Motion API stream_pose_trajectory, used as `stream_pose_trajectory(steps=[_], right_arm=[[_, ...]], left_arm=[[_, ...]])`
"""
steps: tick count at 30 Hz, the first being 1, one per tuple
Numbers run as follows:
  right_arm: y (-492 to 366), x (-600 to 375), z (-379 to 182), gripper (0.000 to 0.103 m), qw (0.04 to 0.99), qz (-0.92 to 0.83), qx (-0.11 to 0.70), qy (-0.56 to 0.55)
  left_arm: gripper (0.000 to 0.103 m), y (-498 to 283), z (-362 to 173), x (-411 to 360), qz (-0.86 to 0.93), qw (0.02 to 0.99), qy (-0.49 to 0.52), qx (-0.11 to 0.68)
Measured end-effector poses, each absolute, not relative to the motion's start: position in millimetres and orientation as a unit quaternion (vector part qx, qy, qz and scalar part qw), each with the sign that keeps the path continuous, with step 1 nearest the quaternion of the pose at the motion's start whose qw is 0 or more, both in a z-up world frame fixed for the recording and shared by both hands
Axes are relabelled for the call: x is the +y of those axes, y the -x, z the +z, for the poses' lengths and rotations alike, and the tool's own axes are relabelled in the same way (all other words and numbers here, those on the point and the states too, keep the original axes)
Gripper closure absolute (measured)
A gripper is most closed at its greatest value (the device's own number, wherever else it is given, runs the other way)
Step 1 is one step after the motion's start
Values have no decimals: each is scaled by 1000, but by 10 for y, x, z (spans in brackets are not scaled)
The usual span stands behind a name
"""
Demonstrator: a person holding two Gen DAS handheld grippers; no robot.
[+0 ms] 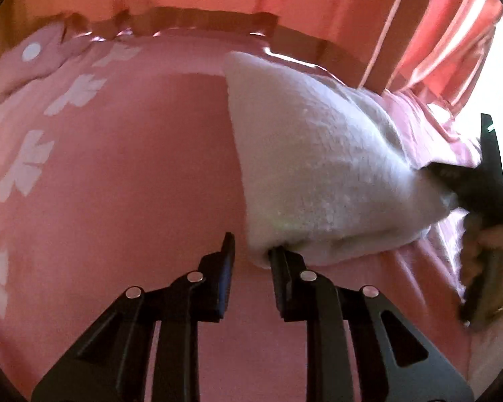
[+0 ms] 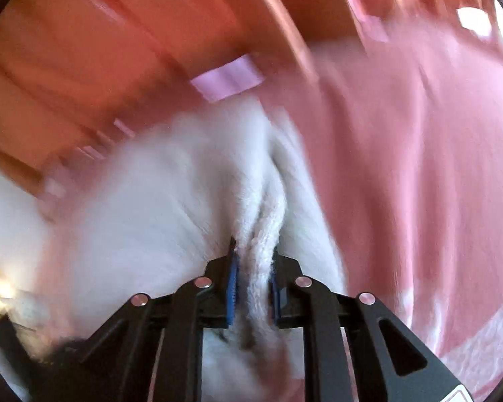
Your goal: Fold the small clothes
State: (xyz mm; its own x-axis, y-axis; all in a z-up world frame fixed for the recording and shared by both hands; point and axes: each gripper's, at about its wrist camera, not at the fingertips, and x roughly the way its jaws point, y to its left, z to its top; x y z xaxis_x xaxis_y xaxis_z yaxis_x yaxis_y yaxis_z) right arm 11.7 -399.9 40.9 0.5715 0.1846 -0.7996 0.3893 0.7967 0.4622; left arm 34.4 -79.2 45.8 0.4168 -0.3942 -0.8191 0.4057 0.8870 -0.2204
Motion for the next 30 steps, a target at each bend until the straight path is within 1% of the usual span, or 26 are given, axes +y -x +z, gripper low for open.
stream_pose_trajectory(steps=[1, 3, 5, 6, 7, 8, 9, 10, 11, 12, 13, 15, 16, 17, 18, 19, 21, 22, 23, 25, 26, 28, 29, 30], right_arm=[[-55, -4049, 496, 83, 833, -57, 441, -330], [74, -4060, 636, 78, 848, -70, 409, -331], [154, -4060, 649, 78, 848, -75, 404, -334], [179, -4049, 654, 78, 846, -68, 399, -346], [181, -4048, 673, 73, 846, -62, 394, -353], [177, -4033, 680, 66, 847, -57, 390, -357], [198, -4030, 688, 51, 846, -53, 388, -362], [234, -4040, 690, 44, 842, -44, 387, -373], [269, -4039, 684, 44, 838, -32, 388, -383], [287, -4026, 670, 41, 834, -24, 392, -388], [306, -4006, 656, 38, 834, -26, 397, -382], [285, -3898, 631, 38, 838, -36, 419, -348], [272, -3844, 614, 45, 839, -39, 431, -331], [262, -3813, 617, 57, 842, -39, 435, -318], [277, -3784, 673, 74, 850, -35, 428, -305], [333, -3769, 755, 77, 863, -30, 407, -298], [480, -3767, 907, 79, 876, -29, 378, -297], [517, -3763, 877, 79, 873, -38, 385, -298], [516, -3756, 801, 79, 865, -50, 404, -295], [375, -3683, 436, 78, 825, -84, 488, -272], [327, -3662, 407, 77, 821, -85, 499, -263], [315, -3611, 548, 71, 841, -96, 480, -231], [331, -3606, 587, 71, 844, -102, 473, -230], [374, -3615, 630, 66, 845, -113, 465, -239]], left_arm=[[85, -300, 496, -821, -239, 842, -9, 483], [82, -255, 573, -824, -243, 844, -5, 477], [81, -188, 697, -788, -253, 845, 4, 471], [78, -159, 791, -745, -261, 847, 14, 463], [75, -164, 845, -720, -265, 848, 21, 458], [67, -168, 916, -698, -267, 850, 29, 453], [61, -179, 975, -679, -267, 852, 38, 449], [59, -209, 1043, -667, -271, 853, 50, 443], [53, -246, 1075, -676, -273, 854, 55, 440], [50, -304, 1095, -711, -270, 856, 53, 439], [50, -342, 1095, -741, -266, 857, 49, 438], [46, -423, 1059, -846, -263, 862, 34, 433], [46, -490, 993, -933, -260, 861, 18, 436], [46, -535, 925, -994, -257, 859, 7, 443], [45, -572, 848, -1037, -255, 855, 0, 451], [46, -606, 767, -1067, -254, 851, -5, 460], [46, -622, 682, -1066, -258, 843, -9, 471], [45, -616, 660, -1052, -263, 841, -12, 472], [45, -614, 635, -1037, -266, 839, -14, 474], [44, -625, 529, -1016, -274, 830, -15, 486], [44, -630, 470, -1022, -278, 825, -14, 493], [42, -630, 380, -1021, -279, 822, -7, 496], [40, -622, 382, -1020, -279, 825, -7, 492], [38, -615, 395, -1013, -280, 828, -11, 486]])
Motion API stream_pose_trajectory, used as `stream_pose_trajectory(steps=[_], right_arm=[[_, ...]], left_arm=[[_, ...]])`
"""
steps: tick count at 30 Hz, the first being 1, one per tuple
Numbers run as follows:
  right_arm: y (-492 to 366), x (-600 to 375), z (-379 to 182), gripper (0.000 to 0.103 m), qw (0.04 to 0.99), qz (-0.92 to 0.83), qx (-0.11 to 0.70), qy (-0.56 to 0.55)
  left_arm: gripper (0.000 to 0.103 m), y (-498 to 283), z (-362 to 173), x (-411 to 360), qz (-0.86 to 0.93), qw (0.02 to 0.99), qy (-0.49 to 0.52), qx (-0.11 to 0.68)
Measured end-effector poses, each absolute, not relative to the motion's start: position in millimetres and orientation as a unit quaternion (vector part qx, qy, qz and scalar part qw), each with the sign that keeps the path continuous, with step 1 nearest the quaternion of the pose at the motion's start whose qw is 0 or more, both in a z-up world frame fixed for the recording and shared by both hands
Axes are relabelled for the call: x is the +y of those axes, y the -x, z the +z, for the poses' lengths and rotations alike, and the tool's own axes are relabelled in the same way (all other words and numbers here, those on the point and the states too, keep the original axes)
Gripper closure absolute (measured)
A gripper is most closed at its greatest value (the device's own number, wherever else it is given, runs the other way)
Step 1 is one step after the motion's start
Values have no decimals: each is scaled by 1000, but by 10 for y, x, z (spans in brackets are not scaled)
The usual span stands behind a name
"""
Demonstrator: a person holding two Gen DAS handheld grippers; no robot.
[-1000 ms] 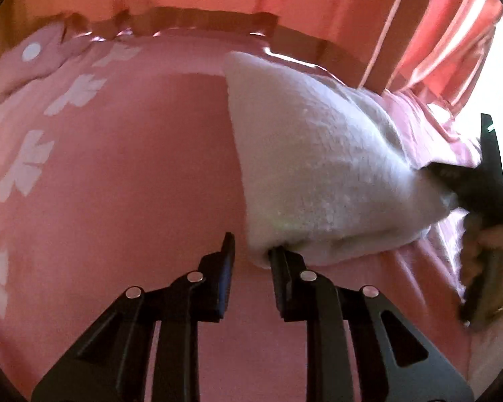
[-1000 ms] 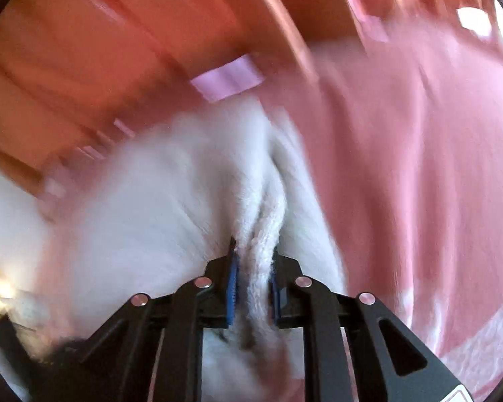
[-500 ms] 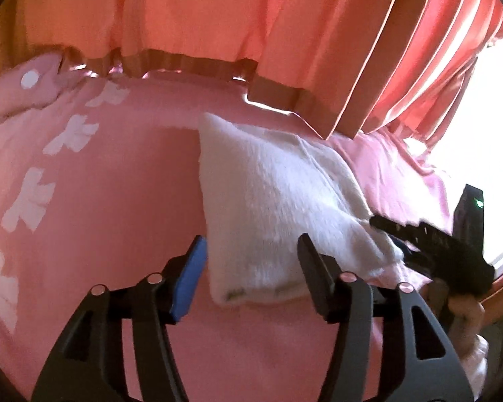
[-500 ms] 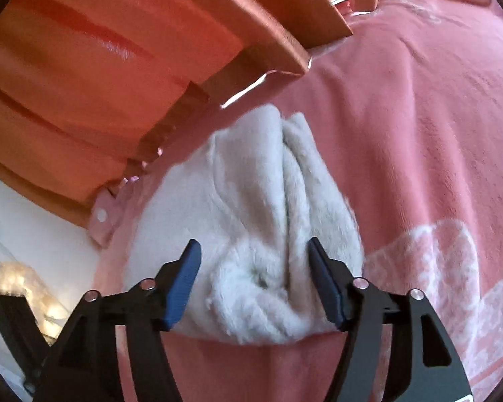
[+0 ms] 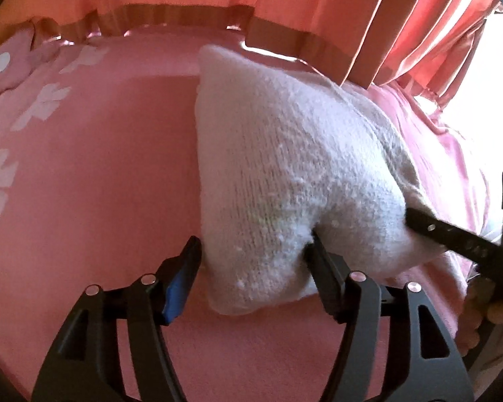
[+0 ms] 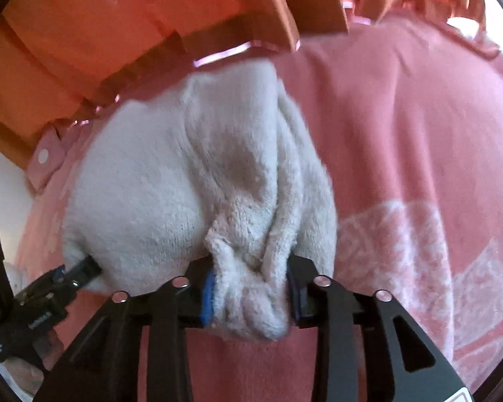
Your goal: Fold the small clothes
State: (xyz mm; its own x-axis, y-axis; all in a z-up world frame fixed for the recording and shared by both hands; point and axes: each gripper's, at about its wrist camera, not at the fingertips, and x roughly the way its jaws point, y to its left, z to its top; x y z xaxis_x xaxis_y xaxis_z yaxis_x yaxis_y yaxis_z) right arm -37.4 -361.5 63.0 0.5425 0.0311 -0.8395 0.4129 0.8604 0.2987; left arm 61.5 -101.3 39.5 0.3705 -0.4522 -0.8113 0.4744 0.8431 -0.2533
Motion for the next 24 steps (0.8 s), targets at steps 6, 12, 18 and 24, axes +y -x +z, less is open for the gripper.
stream_pose_trajectory(steps=[6, 12, 18, 24], right_arm=[[482, -3371, 1169, 61, 885, -142, 379, -229], [-130, -2666, 1343, 62, 910, -20, 393, -133], [-590, -2317, 767, 65, 872, 2, 484, -73], [-441, -2461, 766, 68, 865, -17, 489, -109]], left_arm=[[38, -595, 576, -822, -300, 831, 23, 469], [35, -682, 812, -508, -275, 855, 59, 436], [35, -847, 725, -321, -216, 865, 58, 448], [35, -851, 668, -346, -214, 864, 44, 453]])
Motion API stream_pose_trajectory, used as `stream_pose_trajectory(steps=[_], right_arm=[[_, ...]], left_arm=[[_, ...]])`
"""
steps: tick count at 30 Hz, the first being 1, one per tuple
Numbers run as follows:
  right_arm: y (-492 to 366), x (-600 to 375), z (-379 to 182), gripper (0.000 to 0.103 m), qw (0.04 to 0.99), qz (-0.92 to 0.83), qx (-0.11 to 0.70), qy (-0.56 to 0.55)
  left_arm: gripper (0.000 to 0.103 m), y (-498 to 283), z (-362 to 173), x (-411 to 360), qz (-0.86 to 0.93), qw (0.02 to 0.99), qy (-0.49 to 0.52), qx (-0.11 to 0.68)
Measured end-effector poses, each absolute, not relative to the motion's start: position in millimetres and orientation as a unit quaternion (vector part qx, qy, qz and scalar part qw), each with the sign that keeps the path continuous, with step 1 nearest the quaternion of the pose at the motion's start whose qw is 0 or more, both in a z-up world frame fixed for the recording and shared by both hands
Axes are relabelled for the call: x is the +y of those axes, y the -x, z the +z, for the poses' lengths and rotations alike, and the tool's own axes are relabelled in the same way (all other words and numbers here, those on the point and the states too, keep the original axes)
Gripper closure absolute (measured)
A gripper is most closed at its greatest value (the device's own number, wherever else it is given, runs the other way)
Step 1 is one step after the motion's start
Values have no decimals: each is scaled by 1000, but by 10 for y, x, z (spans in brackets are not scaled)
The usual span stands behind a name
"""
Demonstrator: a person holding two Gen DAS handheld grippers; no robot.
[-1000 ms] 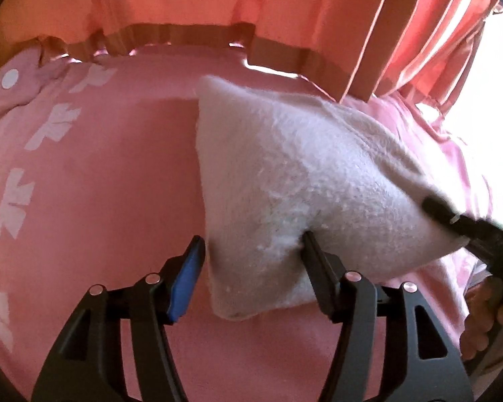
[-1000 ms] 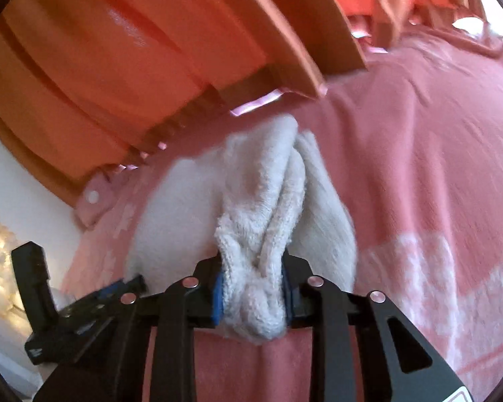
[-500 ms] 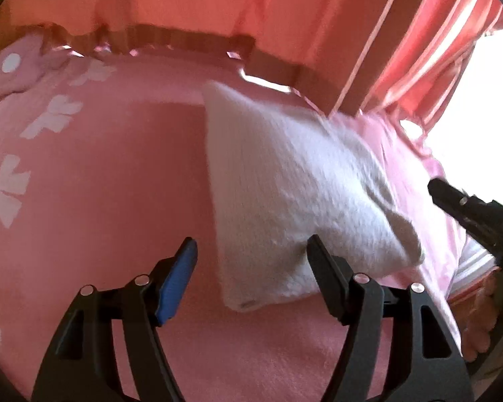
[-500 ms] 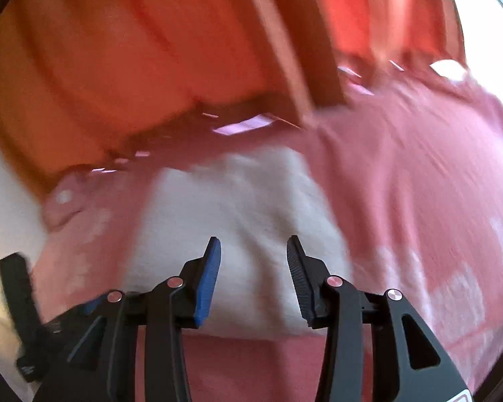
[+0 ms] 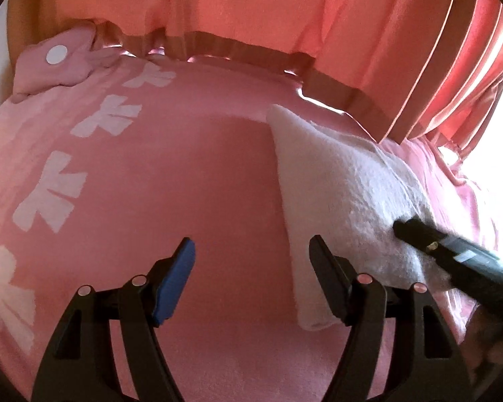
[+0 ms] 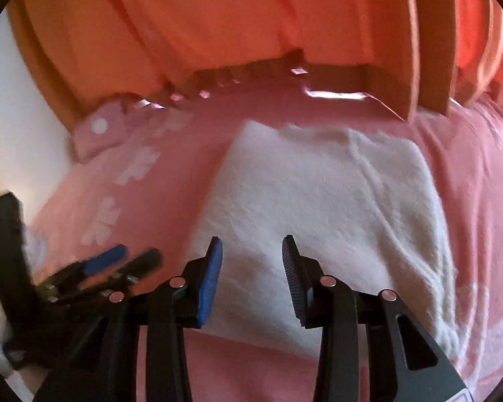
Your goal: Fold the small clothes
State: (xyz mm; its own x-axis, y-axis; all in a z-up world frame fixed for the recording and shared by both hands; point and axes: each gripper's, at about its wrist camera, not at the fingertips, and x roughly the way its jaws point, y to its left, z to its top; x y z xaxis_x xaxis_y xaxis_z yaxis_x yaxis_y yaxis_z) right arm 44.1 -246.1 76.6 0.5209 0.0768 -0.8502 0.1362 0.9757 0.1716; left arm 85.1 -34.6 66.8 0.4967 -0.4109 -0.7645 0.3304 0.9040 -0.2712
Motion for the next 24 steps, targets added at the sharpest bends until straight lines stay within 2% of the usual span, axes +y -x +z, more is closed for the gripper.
stream_pose_trajectory(steps=[2, 7, 8, 9, 11, 12, 14, 18, 19, 21, 24], right_arm=[[-430, -2505, 615, 70, 867, -10, 484, -120], [-150, -2819, 1071, 69, 887, -49, 426, -173], [-76, -2948, 1048, 68, 884, -72, 425, -180], [-58, -3036, 976, 62, 877, -88, 434, -187], [-66, -3219, 612, 66, 843, -113, 487, -200], [-52, -3230, 519, 70, 838, -105, 494, -208], [13, -3191, 576, 70, 848, -100, 477, -209], [108, -3255, 830, 63, 875, -113, 418, -216], [82, -3278, 847, 58, 874, -118, 417, -219], [41, -3372, 740, 54, 865, -130, 433, -217], [1, -3400, 486, 52, 839, -135, 480, -218]], left_arm=[[35, -834, 665, -389, -219, 863, 41, 454], [29, -728, 694, -474, -230, 867, 28, 442], [29, -707, 692, -497, -233, 867, 24, 441], [29, -688, 681, -531, -237, 865, 19, 442], [29, -671, 653, -582, -237, 864, 15, 444], [28, -664, 644, -602, -240, 863, 16, 444], [28, -645, 646, -640, -240, 864, 12, 443], [28, -613, 712, -637, -239, 872, 10, 427], [28, -605, 738, -609, -246, 872, 24, 423], [22, -586, 770, -586, -260, 870, 44, 417], [22, -580, 746, -647, -263, 868, 32, 420]])
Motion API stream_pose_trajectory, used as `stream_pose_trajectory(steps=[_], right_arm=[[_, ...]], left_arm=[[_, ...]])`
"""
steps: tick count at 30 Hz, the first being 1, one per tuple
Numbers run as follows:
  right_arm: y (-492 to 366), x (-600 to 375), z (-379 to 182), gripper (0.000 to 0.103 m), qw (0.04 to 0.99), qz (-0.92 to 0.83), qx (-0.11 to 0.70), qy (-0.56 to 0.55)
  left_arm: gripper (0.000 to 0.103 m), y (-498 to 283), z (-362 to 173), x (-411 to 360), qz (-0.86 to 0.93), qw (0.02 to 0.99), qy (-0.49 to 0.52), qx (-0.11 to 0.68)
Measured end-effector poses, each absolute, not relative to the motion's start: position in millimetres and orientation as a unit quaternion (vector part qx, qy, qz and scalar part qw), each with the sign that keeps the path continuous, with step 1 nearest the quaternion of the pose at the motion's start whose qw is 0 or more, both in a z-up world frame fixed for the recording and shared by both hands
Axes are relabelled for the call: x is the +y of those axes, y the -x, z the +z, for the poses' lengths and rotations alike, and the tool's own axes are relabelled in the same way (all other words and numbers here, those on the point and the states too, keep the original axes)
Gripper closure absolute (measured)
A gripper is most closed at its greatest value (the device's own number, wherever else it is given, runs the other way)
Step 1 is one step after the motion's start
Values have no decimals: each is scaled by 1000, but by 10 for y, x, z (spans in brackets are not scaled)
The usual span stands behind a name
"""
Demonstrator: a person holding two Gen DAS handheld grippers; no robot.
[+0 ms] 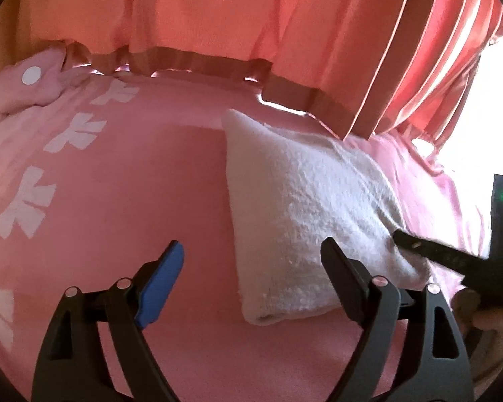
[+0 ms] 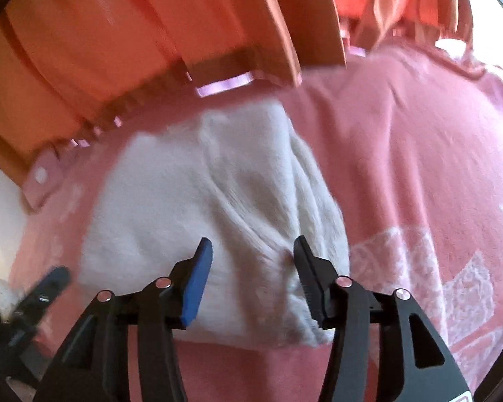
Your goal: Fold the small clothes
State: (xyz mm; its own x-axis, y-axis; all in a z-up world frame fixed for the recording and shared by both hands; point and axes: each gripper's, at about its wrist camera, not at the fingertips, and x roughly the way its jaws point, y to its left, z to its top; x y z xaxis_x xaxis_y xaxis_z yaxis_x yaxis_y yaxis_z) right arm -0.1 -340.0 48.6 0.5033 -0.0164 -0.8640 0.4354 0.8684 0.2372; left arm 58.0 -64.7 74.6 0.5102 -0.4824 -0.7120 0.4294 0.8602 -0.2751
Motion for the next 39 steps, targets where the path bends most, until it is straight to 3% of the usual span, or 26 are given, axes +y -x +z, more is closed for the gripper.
stream_pose_trajectory(steps=[2, 3, 8, 11, 13, 21, 23, 25, 26, 33, 34, 35, 36, 39], right_arm=[[5, -3424, 423, 58, 840, -127, 475, -229], [-5, -3404, 490, 86, 844, -112, 473, -228], [136, -3412, 1058, 89, 888, -110, 395, -207], [25, -3458, 791, 89, 869, -133, 439, -185], [-65, -3506, 282, 88, 837, -141, 491, -197], [35, -3388, 399, 80, 859, -155, 451, -187], [141, -3457, 518, 72, 870, -153, 418, -213], [164, -3569, 609, 53, 877, -156, 389, -234], [134, -3620, 630, 50, 878, -157, 383, -240], [-418, -3833, 572, 44, 868, -126, 401, -265], [-484, -3831, 542, 49, 865, -122, 409, -265], [-554, -3821, 509, 63, 862, -110, 417, -267], [-609, -3802, 515, 92, 863, -97, 419, -267], [-500, -3707, 810, 94, 901, -91, 351, -238]], left_arm=[[22, -583, 708, -696, -263, 865, 26, 426], [22, -581, 700, -708, -264, 864, 26, 428], [22, -553, 694, -727, -266, 864, 19, 427], [21, -560, 691, -734, -269, 861, 22, 431], [21, -570, 668, -760, -269, 858, 20, 437], [19, -571, 600, -783, -268, 855, 21, 444], [18, -569, 596, -770, -269, 855, 25, 442], [17, -588, 598, -733, -278, 853, 44, 440], [16, -607, 596, -715, -284, 849, 56, 441], [14, -764, 483, -629, -287, 834, 121, 456], [14, -779, 458, -622, -287, 832, 128, 457], [13, -781, 442, -619, -288, 831, 131, 457], [13, -785, 424, -618, -289, 831, 133, 456], [12, -794, 416, -623, -290, 835, 130, 449]])
